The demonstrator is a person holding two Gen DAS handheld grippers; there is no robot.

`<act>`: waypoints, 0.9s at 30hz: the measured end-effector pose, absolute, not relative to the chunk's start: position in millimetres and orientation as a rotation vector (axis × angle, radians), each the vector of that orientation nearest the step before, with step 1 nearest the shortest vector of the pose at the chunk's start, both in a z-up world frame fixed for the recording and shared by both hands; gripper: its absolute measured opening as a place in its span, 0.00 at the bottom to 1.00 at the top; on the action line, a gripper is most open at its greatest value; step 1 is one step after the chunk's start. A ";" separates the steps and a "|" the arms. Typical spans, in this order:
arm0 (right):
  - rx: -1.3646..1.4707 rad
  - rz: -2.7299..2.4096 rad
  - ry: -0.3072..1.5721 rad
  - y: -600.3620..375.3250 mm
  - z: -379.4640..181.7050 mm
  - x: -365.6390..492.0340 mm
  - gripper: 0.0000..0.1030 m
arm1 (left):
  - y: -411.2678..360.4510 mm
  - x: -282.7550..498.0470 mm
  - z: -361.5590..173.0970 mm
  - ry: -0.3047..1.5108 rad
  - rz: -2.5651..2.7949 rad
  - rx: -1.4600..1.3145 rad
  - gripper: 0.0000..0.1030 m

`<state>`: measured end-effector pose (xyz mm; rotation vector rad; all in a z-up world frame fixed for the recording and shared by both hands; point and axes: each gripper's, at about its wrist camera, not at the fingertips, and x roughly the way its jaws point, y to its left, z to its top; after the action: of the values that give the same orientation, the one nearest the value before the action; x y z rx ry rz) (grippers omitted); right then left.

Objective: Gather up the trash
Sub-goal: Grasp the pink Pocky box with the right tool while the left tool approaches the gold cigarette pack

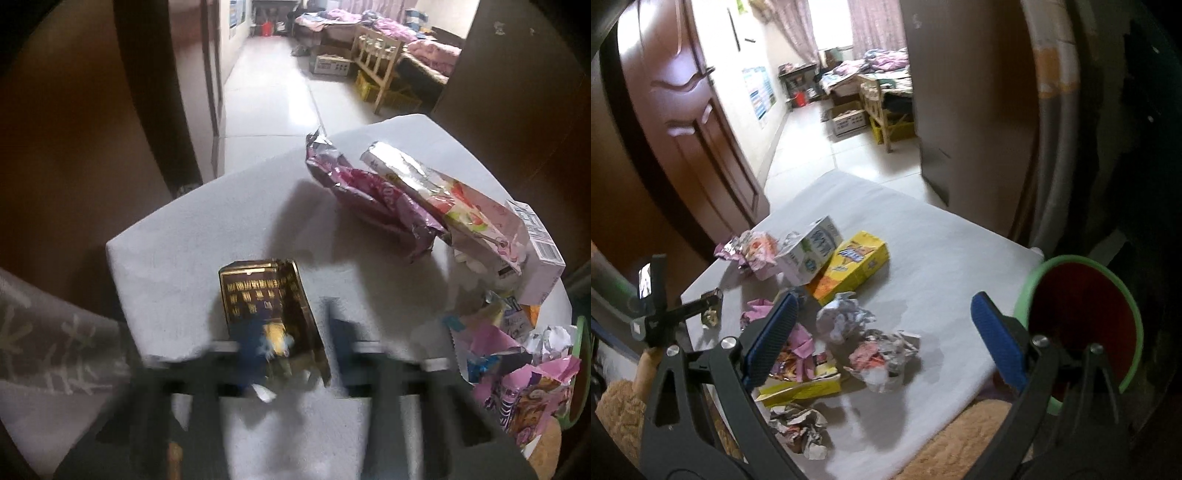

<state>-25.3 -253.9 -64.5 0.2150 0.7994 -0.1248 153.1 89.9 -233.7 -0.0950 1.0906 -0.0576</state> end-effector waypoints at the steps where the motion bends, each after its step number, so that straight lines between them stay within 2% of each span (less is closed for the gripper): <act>1: 0.205 -0.111 0.803 -248.7 -64.0 -21.7 0.91 | 89.4 154.7 -234.0 1.107 -0.075 -0.113 0.00; 10: 0.078 0.178 0.885 -169.2 -61.6 50.7 0.91 | 105.7 121.7 -227.1 1.111 -0.160 -0.225 0.00; 15: 0.001 0.357 1.020 -120.8 -69.9 128.9 0.90 | 111.7 103.3 -226.3 1.072 -0.178 -0.262 0.00; 17: -0.048 0.364 1.064 -107.4 -75.8 156.7 0.87 | 115.2 106.1 -232.0 1.066 -0.169 -0.282 0.00; 23: -0.148 0.366 1.249 -83.2 -117.8 225.2 0.86 | 140.0 92.9 -257.1 1.109 -0.129 -0.340 0.00; 27: -0.099 0.365 1.348 -84.6 -145.5 248.4 0.86 | 149.2 94.7 -261.1 1.109 -0.128 -0.383 0.00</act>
<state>248.4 -84.6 -145.5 -0.0994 1.3478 0.3649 94.7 149.2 -261.1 -0.3826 1.1093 -0.1278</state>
